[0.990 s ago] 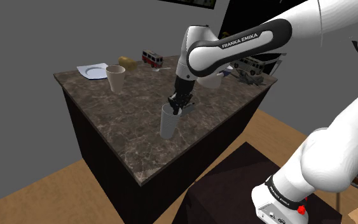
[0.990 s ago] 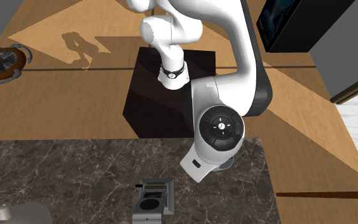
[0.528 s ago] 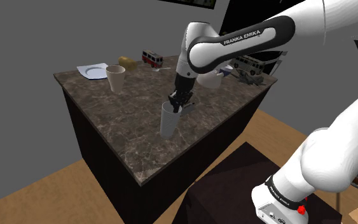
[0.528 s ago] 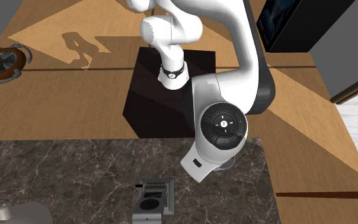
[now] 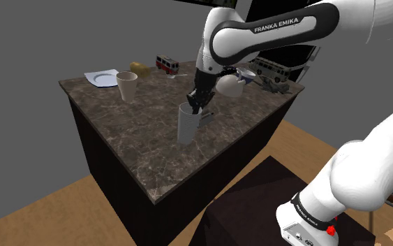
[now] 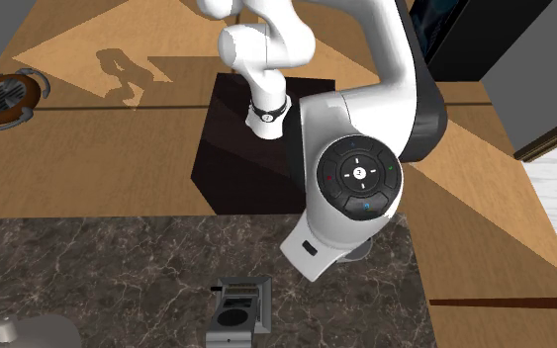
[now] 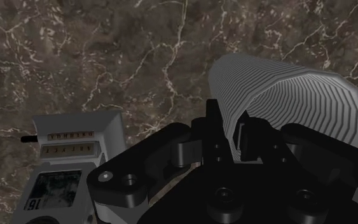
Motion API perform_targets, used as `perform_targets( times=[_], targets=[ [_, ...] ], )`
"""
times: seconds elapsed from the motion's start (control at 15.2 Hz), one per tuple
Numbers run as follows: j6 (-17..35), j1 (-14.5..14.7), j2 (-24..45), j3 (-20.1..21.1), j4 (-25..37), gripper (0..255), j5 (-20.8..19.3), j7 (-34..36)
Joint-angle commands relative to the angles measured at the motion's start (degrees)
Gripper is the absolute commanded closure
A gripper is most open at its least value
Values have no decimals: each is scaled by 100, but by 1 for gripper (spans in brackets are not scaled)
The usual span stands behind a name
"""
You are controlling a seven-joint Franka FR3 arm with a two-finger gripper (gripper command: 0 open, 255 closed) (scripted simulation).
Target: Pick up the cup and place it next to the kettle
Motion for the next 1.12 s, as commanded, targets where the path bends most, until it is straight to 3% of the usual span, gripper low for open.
perform_targets(
  times=[0.0, 1.06],
  targets=[
    [-159, -2, -61, -5, 98, 255, 0, 12],
    [-1377, -26, -307, -44, 1075, 255, -23, 116]
  ],
)
